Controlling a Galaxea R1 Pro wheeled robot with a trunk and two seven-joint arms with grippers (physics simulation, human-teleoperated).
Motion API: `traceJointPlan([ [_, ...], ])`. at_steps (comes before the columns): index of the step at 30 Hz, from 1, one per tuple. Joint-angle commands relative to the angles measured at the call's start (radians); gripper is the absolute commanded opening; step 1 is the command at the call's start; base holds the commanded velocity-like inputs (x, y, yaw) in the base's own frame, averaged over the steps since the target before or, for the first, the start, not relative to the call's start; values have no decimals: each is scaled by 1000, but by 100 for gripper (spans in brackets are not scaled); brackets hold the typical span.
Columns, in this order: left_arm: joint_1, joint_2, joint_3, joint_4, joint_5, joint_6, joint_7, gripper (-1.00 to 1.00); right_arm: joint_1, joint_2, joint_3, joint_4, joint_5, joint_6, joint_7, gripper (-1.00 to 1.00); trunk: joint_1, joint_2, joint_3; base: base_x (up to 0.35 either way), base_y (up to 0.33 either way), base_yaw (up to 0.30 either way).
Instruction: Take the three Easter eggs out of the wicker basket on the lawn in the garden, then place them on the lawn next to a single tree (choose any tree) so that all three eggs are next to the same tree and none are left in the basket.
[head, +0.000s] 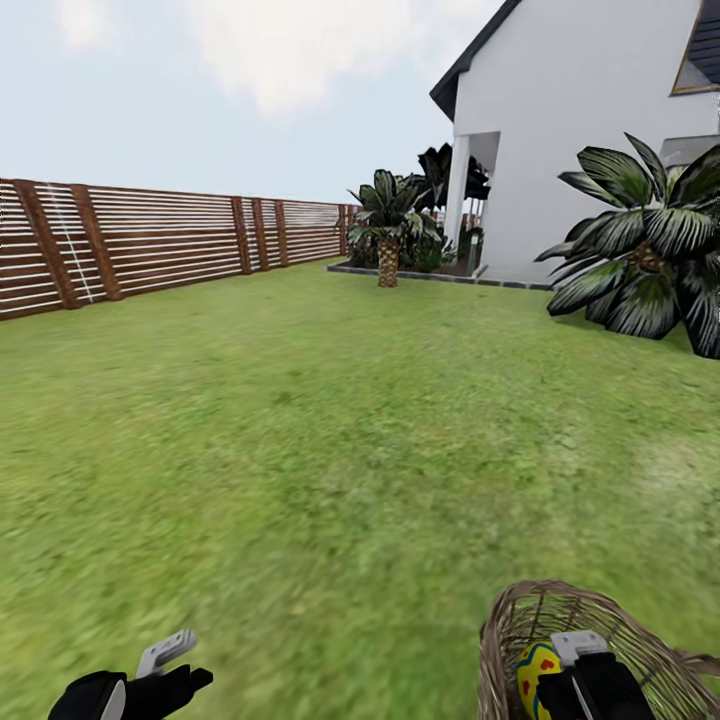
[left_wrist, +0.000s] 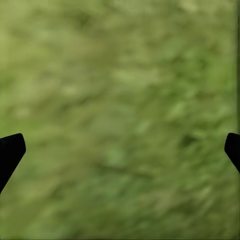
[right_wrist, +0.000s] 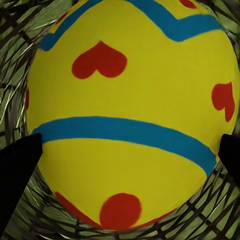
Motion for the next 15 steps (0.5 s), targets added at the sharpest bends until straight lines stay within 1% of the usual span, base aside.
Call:
traceJointPlan([
  [1,-1,0,2,-1,4,7,-2,100,-1,0,-1,-1,10,4,10,-100,-1,0,3,0,0,0],
  [13,-1,-2,2,0,4,7,-2,100,-1,-1,-3,-1,10,4,10,-100,-6,3,49,0,0,0],
  [15,-1,-4,2,0,4,7,-1,100,-1,-1,-3,-1,10,4,10,-100,-10,10,56,-202,0,0],
])
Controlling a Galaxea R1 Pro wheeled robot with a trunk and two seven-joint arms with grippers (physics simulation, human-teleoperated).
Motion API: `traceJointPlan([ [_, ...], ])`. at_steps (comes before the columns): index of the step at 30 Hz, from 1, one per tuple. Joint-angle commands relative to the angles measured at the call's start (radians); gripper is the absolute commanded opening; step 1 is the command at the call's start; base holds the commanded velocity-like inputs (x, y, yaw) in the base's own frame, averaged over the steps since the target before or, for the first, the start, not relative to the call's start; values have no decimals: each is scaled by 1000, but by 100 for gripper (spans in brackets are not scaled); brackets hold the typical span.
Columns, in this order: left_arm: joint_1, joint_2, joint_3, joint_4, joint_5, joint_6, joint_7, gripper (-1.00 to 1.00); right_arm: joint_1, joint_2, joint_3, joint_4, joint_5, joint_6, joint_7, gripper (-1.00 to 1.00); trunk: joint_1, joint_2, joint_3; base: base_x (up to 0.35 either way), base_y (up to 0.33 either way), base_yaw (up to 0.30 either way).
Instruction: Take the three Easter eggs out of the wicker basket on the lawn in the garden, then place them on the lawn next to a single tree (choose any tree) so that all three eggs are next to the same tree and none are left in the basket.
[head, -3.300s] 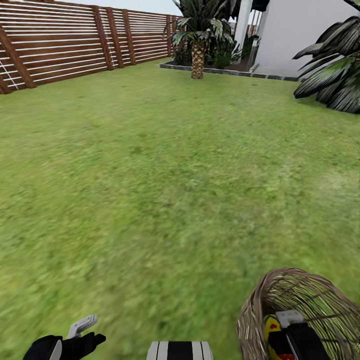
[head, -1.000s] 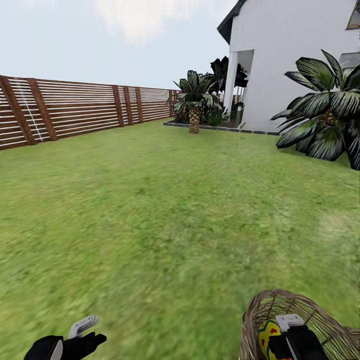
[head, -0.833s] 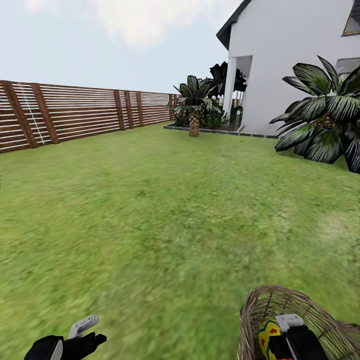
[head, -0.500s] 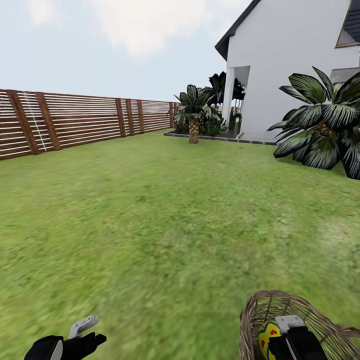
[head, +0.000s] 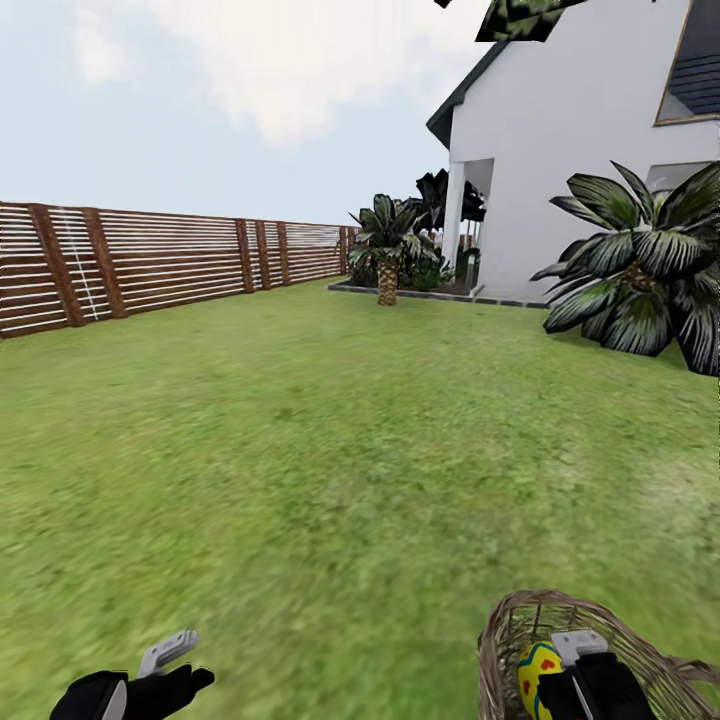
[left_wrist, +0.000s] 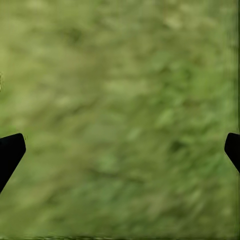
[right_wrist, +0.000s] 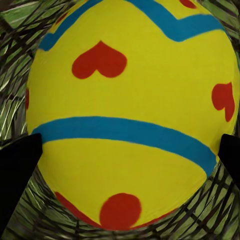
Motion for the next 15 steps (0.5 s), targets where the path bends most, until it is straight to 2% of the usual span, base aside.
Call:
traceJointPlan([
  [1,-1,-6,2,-1,4,7,-1,100,-1,0,-1,-1,10,4,10,-100,-5,7,2,-235,0,0],
  [15,0,-10,2,-1,4,7,-1,100,0,2,0,-1,12,4,10,-100,-58,105,46,-8,0,0],
])
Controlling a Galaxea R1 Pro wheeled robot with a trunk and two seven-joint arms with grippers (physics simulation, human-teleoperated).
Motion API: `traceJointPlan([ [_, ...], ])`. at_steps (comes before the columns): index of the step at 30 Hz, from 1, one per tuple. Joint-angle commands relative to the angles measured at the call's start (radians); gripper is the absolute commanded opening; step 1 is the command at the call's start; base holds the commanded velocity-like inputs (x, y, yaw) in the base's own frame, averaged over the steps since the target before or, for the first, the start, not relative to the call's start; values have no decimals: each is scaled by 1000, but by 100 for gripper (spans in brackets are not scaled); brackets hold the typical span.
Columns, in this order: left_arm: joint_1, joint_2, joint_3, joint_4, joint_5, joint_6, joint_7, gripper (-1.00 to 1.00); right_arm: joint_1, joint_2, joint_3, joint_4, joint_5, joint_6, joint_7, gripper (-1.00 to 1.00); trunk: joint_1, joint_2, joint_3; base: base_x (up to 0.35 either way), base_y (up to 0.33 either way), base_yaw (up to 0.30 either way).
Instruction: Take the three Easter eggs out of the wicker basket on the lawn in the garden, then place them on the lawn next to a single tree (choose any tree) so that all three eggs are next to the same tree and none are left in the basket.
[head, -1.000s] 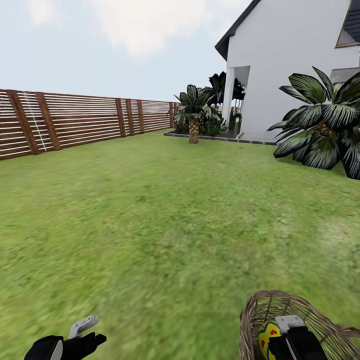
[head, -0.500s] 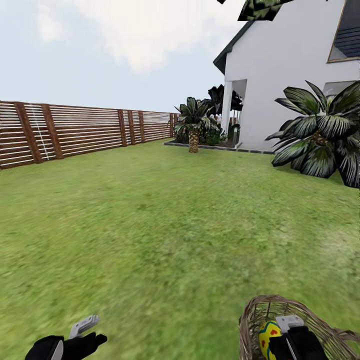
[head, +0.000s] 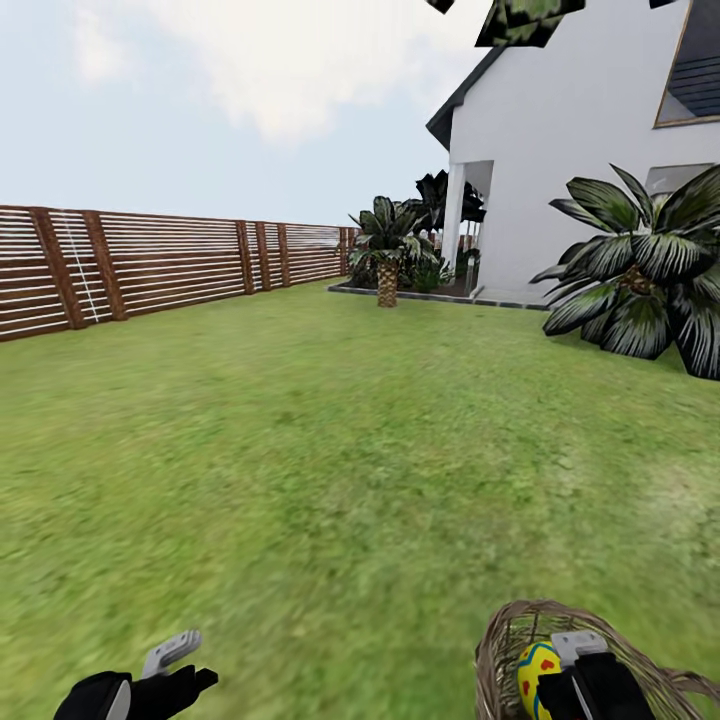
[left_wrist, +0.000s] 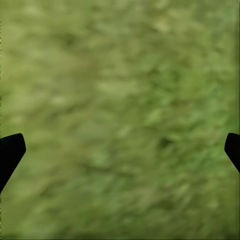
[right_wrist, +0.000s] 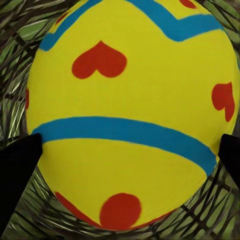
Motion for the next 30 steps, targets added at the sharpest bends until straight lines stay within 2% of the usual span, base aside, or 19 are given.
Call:
traceJointPlan([
  [1,0,0,3,-1,4,7,-2,100,-1,0,-1,-1,11,4,10,-100,-4,7,2,0,0,0],
  [8,-1,0,2,-1,4,7,-2,100,-1,0,-1,-1,11,4,10,-100,-31,56,24,-9,0,0],
  [14,-1,0,2,-1,4,7,-3,100,-1,0,-1,-1,9,4,10,-100,-54,98,43,-160,-52,0],
  [18,-1,0,2,-1,4,7,-3,100,0,0,-1,-1,9,4,10,-100,-54,98,43,-4,-2,0],
  [30,-1,0,2,-1,4,8,-2,100,-1,0,-1,-1,10,4,10,-100,-100,182,80,0,0,0],
])
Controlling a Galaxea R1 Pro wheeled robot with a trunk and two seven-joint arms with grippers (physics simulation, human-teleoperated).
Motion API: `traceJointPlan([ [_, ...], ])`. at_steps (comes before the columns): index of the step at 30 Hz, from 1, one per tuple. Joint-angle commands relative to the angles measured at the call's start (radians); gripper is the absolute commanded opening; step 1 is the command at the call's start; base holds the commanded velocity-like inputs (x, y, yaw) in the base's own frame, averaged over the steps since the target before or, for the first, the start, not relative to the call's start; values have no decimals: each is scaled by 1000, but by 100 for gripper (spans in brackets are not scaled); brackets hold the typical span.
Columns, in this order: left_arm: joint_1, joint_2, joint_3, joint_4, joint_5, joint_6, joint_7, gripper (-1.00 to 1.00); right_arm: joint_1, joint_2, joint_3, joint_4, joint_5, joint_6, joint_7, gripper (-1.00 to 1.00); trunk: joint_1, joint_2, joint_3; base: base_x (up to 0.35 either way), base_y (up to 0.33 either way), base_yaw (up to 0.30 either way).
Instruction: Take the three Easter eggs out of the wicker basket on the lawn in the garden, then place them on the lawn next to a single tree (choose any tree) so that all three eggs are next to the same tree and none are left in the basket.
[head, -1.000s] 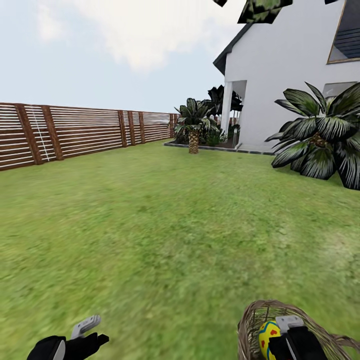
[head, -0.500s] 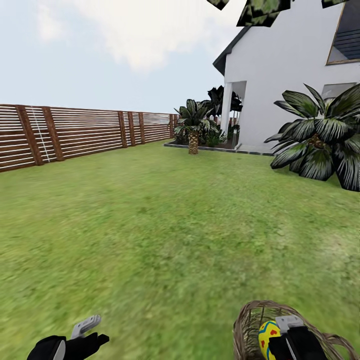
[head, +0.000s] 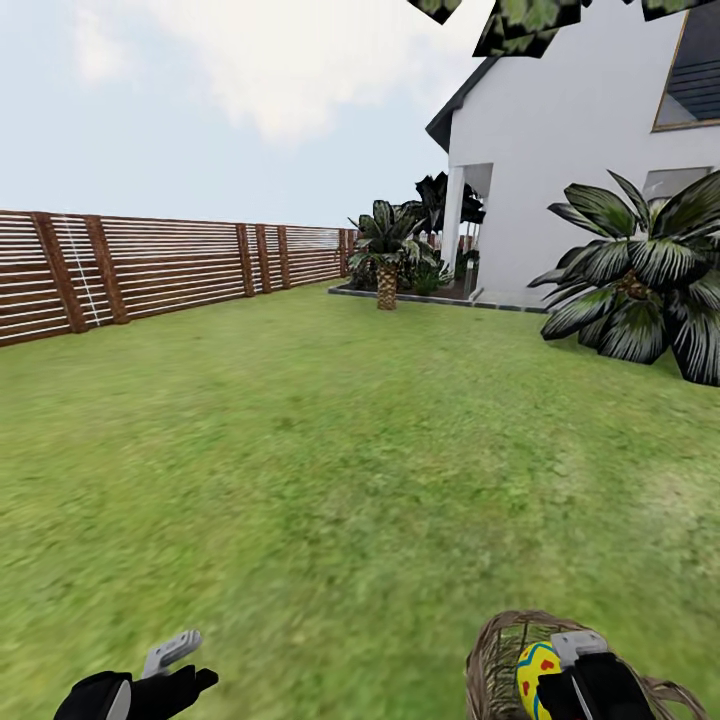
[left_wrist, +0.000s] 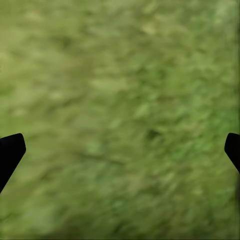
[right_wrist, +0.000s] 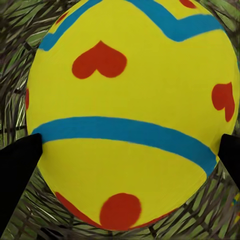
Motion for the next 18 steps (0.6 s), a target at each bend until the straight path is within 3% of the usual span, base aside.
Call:
traceJointPlan([
  [1,-1,0,3,-1,4,7,-2,100,0,0,-1,-1,10,4,10,-100,-4,7,2,0,0,0],
  [18,-1,0,2,-1,4,7,-4,100,-1,0,-1,-1,11,4,10,-100,-69,126,55,0,0,0],
])
